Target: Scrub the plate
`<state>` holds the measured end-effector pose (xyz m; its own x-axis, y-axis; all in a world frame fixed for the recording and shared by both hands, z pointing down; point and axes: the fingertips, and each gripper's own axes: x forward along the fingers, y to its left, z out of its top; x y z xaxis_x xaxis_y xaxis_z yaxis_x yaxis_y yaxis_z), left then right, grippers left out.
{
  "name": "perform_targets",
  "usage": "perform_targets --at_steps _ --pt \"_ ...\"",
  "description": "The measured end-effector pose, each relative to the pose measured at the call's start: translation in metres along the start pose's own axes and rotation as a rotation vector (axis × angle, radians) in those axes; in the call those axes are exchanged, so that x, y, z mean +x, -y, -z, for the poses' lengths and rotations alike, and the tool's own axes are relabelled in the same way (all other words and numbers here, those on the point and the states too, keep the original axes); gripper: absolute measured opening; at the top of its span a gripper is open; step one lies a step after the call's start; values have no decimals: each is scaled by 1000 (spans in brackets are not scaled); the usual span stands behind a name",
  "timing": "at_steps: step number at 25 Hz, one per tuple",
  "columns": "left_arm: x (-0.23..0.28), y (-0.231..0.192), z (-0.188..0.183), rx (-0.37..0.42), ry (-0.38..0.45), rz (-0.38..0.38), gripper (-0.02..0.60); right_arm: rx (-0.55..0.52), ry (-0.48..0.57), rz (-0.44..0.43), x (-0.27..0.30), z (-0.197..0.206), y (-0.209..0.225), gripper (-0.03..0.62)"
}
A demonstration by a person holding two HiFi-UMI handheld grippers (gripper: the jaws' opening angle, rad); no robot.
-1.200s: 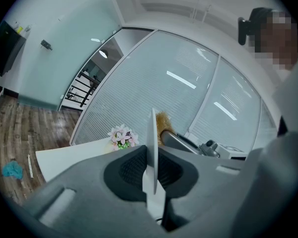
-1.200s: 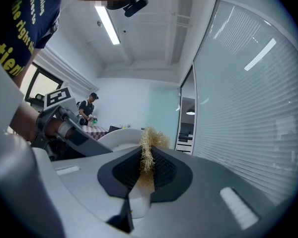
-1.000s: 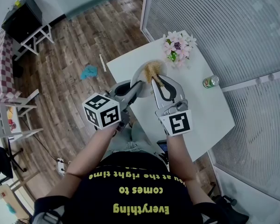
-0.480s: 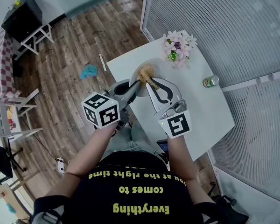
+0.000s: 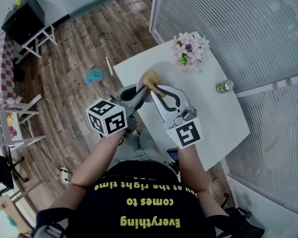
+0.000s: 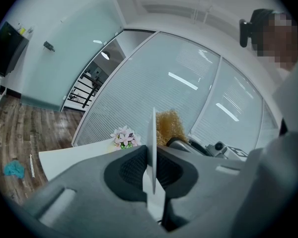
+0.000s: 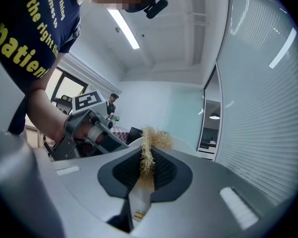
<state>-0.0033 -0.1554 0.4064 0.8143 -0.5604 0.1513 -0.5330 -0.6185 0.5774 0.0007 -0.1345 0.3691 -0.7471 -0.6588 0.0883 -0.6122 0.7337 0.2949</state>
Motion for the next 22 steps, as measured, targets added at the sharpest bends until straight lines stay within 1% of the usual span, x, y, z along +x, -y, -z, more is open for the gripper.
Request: perform_targets --at_steps 2,8,22 --pt "0 0 0 -3 0 0 18 -39 -44 -8 0 6 -1 34" --pt "0 1 2 -20 1 4 21 -64 -79 45 2 10 6 34" --pt "1 4 0 -17 7 18 23 -61 -84 147 -1 13 22 34"
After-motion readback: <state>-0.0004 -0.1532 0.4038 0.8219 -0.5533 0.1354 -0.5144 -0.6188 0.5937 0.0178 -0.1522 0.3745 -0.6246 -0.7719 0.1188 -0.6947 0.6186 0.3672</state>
